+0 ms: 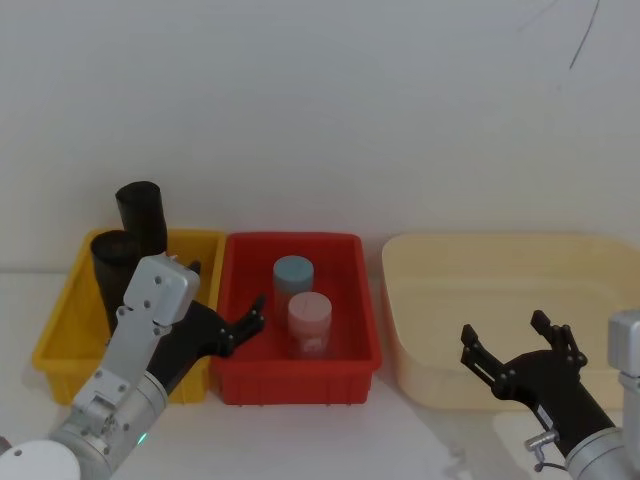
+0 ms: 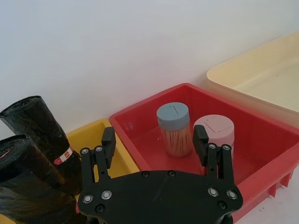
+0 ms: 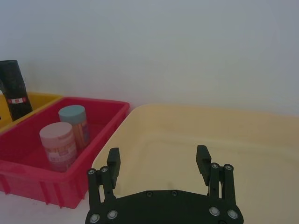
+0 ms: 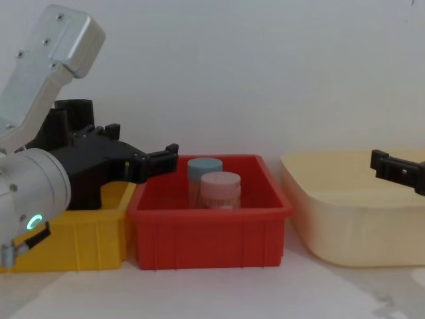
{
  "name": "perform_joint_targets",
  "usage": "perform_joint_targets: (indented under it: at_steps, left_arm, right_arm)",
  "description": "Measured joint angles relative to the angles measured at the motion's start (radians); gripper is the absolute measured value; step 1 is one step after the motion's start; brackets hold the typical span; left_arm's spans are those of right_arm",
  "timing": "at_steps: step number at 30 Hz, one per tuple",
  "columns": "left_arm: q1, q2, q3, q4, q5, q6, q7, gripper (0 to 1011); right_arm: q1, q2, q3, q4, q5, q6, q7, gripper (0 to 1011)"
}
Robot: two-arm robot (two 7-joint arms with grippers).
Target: Pick up the garbage bag with the one hand and transfer it to the other hand.
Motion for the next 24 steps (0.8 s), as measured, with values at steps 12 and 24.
perform_joint_targets:
  at_steps: [12,24]
  left_arm:
    - [-0.05,-0.031,0.022,0.006,0.012,0.021,-0.019,1001]
    - [-0.16,-0.007,0.011,-0.062,0.022,0.123,-0.095,1001]
  right_arm:
    - [0.035,0.001,0.006,0.005,0.024,0.009,0.039,1002]
    - [0.148,-0.045,-0.037,-0.01,0.044,0.062,0.083,1001]
